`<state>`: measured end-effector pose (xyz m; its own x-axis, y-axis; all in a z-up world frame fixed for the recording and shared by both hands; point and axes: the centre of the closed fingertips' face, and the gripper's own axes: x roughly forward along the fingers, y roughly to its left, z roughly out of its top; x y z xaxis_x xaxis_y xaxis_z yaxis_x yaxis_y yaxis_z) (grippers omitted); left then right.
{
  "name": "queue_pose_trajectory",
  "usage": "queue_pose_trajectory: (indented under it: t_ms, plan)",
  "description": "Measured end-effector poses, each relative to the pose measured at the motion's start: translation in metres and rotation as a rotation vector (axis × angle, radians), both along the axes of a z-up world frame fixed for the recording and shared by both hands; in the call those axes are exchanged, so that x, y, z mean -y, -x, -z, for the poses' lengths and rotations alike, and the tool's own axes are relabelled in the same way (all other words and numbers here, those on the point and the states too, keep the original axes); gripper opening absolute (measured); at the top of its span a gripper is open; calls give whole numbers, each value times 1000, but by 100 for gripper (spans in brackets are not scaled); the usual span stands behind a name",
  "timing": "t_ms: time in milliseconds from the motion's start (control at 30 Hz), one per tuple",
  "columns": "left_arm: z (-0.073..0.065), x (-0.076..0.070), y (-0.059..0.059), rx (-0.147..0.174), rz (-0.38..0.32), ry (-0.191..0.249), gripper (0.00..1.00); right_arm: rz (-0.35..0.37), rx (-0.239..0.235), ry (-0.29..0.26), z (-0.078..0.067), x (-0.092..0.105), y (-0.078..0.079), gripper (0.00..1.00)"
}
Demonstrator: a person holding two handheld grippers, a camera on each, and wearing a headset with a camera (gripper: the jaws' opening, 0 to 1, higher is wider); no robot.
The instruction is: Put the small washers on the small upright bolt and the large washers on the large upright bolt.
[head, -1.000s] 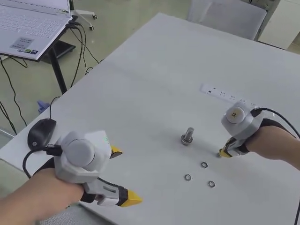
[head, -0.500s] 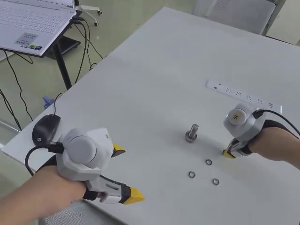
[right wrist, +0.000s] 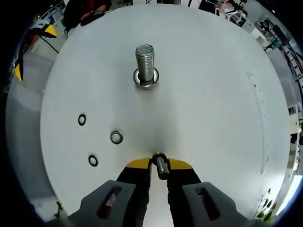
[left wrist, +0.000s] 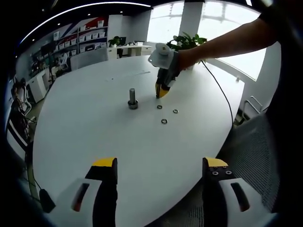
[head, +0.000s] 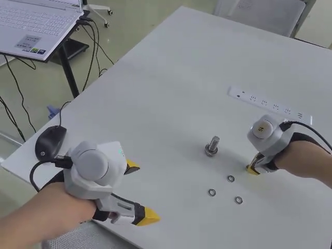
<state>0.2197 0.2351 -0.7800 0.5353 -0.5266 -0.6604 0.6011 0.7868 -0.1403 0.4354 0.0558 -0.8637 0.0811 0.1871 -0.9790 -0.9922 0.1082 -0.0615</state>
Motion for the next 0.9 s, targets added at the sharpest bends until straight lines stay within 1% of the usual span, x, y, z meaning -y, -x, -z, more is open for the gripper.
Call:
queue_pose_trajectory:
  t_ms: [167, 333, 400, 433, 467, 533, 667, 767, 900]
  plan:
    - [1, 0, 2, -6, 6, 0, 72, 1, -3, 3, 0, 1, 0, 13]
    - [1, 1, 2, -7, 8, 1, 71, -15, -4, 4, -1, 1, 1, 14]
    - [1, 0, 2, -8, 1, 2, 72, -21, -12, -2, -1, 0, 3, 19]
    - [1, 0, 2, -10, -1, 2, 72, -24, -17, 4, 1, 1, 4, 24]
    - [1, 0, 2, -8, 0, 0, 72, -28, -16, 7, 1, 2, 5, 27]
    - [1, 0, 2, -5, 0, -2, 72, -32, -16, 0, 2, 1, 4, 31]
    - [0, -1, 2, -2, 2, 1, 72, -18, -18, -12, -2, 1, 3, 33]
    - [-2, 0, 3, -1, 8, 2, 72, -6, -9, -22, -7, 0, 1, 35]
    - [-4, 1, 2, 4, 14, 5, 72, 16, -13, -37, -13, 1, 1, 36]
